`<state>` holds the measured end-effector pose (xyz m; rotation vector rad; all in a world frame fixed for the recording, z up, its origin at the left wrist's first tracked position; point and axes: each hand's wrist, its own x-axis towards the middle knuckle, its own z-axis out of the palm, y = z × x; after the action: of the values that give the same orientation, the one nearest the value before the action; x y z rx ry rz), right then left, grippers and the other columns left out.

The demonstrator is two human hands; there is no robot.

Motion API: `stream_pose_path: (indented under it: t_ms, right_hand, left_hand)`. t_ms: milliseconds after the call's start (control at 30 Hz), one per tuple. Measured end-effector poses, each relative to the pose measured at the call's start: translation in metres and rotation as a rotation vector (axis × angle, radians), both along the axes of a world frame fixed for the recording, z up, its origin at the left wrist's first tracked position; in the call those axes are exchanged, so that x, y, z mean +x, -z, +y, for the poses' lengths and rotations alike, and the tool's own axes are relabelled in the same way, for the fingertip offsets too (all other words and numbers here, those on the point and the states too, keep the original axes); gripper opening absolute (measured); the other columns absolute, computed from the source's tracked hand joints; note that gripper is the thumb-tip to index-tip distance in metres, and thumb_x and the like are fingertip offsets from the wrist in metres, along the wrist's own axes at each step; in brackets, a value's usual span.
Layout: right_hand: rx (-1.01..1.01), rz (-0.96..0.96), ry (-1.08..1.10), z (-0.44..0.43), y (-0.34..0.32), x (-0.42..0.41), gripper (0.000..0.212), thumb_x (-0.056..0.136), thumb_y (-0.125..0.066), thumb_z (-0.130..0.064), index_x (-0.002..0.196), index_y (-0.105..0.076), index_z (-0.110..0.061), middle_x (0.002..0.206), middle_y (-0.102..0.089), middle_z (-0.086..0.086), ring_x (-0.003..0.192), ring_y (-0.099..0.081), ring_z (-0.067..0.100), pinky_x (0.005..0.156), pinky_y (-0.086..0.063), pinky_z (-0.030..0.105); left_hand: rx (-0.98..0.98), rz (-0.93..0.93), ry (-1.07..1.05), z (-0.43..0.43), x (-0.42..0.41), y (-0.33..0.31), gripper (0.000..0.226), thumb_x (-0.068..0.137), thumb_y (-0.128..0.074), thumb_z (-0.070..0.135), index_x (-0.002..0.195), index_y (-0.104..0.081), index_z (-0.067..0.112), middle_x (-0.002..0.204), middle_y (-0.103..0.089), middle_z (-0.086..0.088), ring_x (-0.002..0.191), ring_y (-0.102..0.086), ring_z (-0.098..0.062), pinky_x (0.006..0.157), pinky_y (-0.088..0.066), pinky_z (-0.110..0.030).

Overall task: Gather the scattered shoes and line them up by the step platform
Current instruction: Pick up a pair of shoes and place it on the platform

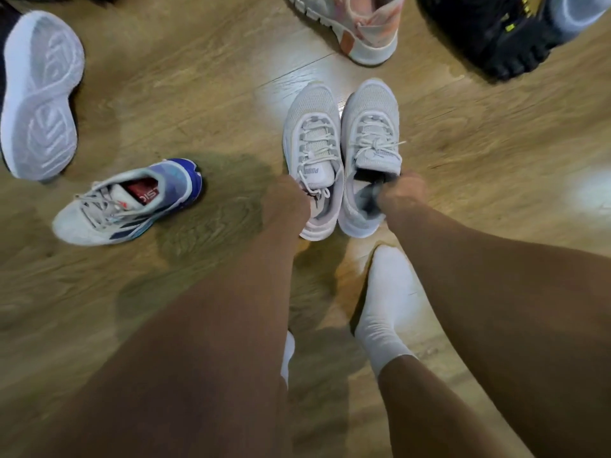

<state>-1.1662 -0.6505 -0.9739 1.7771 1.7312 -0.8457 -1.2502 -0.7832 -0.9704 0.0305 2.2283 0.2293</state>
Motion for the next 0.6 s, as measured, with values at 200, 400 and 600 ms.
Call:
stream_pose_path:
  t_ms: [200, 400, 600]
  right_hand:
    - [0.062, -0.06, -0.159, -0.009, -0.088, -0.022, 0.032, 0.093, -0.052, -0.021, 0.122, -0.053, -0.007, 0.123, -0.059, 0.012, 0.114, -0.057, 0.028, 0.075, -0.04, 0.028]
    - [0.042, 0.142, -0.243, -0.035, -0.229, -0.065, 0.032, 0.085, -0.058, -0.017, 0.115, -0.055, -0.005, 0.118, -0.061, 0.014, 0.107, -0.06, 0.029, 0.072, -0.041, 0.027]
    - [0.109, 0.288, -0.589, -0.063, -0.427, -0.105, 0.032, 0.088, -0.052, -0.017, 0.117, -0.054, -0.003, 0.123, -0.058, 0.018, 0.115, -0.054, 0.035, 0.084, -0.044, 0.032]
  left_hand:
    - [-0.024, 0.015, 0.001, -0.023, -0.012, -0.078, 0.033, 0.101, -0.039, 0.02, 0.125, -0.049, 0.0, 0.13, -0.055, -0.016, 0.118, -0.054, -0.029, 0.078, -0.04, -0.029]
    - [0.123, 0.204, -0.175, -0.06, -0.041, -0.236, 0.022, 0.084, -0.062, 0.01, 0.098, -0.065, -0.007, 0.101, -0.064, -0.025, 0.093, -0.064, -0.034, 0.072, -0.049, -0.032]
    - [0.113, 0.289, -0.388, -0.099, -0.061, -0.417, 0.027, 0.097, -0.04, 0.016, 0.111, -0.06, 0.003, 0.115, -0.062, -0.021, 0.105, -0.057, -0.038, 0.076, -0.039, -0.037]
